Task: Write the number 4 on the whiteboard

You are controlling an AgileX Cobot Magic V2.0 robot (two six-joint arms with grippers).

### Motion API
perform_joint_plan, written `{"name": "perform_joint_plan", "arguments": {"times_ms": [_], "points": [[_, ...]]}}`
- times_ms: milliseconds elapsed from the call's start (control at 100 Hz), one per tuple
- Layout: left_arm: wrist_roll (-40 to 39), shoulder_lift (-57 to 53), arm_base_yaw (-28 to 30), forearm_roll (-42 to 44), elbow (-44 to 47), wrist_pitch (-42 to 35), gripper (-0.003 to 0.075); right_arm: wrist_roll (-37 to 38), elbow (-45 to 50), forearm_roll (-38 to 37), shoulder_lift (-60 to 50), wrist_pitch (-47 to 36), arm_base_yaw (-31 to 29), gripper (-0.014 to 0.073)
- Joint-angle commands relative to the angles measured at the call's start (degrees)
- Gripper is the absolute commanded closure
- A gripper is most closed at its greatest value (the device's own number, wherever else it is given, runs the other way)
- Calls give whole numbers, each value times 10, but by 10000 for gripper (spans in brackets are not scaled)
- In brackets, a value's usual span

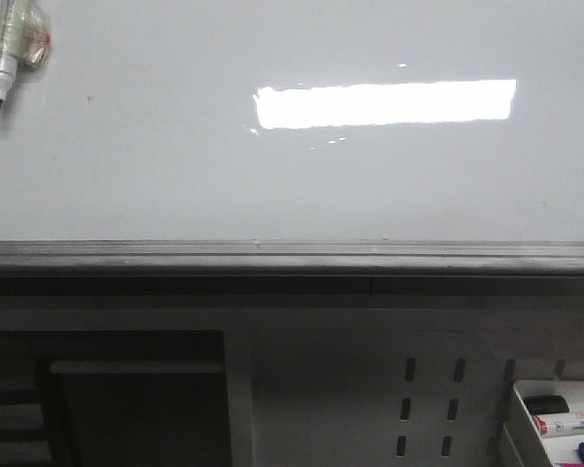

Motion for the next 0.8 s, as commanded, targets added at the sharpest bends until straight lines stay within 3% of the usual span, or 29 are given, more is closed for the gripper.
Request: {"name": "perform_joint_plan", "arguments": {"times_ms": [0,320,670,790], "points": [[-7,-15,1,-1,15,-38,741,1,13,-3,-9,-46,-3,659],[-7,-15,1,-1,15,-41,741,1,13,-2,-9,-46,-3,659],[-7,-15,1,-2,15,-41,741,1,13,76,-9,-58,-3,659],[-7,-15,1,-53,15,-40,741,1,13,108,-9,-62,-3,659]]}}
